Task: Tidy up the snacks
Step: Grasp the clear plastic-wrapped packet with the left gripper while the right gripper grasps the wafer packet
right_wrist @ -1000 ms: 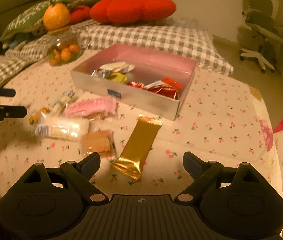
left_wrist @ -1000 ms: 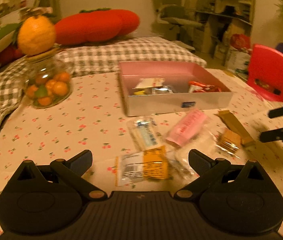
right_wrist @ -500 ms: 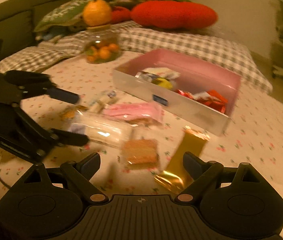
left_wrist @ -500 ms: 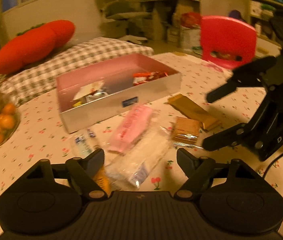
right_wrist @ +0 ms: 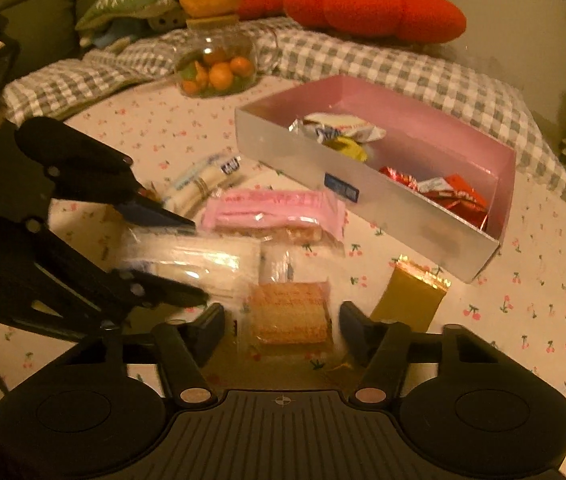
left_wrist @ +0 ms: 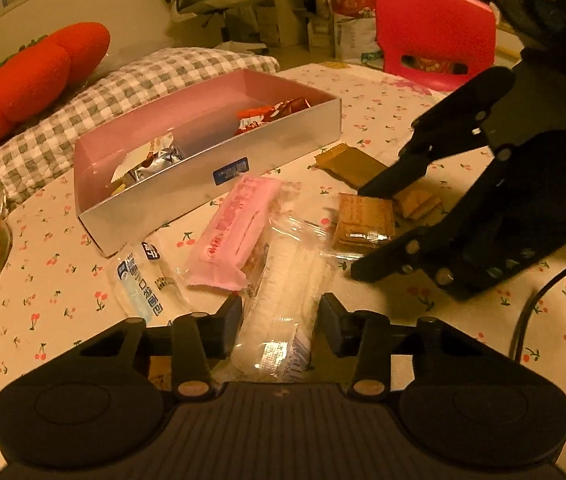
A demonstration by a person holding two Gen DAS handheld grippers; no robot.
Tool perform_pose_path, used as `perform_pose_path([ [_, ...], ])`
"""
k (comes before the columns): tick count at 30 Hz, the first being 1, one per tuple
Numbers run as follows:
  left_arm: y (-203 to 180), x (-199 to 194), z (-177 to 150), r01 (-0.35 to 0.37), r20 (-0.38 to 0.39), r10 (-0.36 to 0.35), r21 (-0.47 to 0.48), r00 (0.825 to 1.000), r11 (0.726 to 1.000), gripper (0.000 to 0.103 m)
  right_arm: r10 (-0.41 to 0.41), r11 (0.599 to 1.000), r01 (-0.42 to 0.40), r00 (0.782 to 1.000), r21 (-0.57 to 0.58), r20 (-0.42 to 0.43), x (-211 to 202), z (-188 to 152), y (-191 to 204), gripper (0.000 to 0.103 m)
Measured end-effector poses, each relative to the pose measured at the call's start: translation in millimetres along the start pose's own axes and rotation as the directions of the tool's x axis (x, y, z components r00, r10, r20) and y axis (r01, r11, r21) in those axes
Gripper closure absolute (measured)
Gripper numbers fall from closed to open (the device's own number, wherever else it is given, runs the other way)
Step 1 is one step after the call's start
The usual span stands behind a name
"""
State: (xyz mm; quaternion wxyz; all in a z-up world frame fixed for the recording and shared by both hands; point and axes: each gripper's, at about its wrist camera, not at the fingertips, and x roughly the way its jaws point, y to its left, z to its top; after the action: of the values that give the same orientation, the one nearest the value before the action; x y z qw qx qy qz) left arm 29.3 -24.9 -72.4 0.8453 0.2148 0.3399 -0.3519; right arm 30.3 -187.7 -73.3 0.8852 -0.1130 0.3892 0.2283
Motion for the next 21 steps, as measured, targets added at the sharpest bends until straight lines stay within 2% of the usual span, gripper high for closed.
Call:
perform_pose_path([
  [4,0.4,-3.9,-2.9,0.012,-0.006,-0.012,-0.006,1.000,1.000,0.069,0.003,1.000,-0.003,1.000,0.021,-0.001,-0.7,0.1,-3.2,0.060],
  [14,2.9,-16.0,-14.7,0.051,-0.026,-0.052,-0.026,0.998,0.998,0.070,0.015,0.999,-0.015,1.000,0.035,-0.005,-11.6,-11.3,-4.9,0.060],
  [18,1.5,-14.9,-13.7,0.054,-0.019,-0.054,-0.020,0.998,0.998,0.067,0.018,0.999,-0.018,1.000,0.031,-0.007,-13.3,-12.5,-3.6,0.056],
  [21,0.8,-12.9,-11.7,0.050,-0.007,-0.050,-0.023,0.999,0.998,0.061,0.023,0.999,-0.023,1.000,0.029,-0.007,-13.0,-12.5,-1.5,0.055],
])
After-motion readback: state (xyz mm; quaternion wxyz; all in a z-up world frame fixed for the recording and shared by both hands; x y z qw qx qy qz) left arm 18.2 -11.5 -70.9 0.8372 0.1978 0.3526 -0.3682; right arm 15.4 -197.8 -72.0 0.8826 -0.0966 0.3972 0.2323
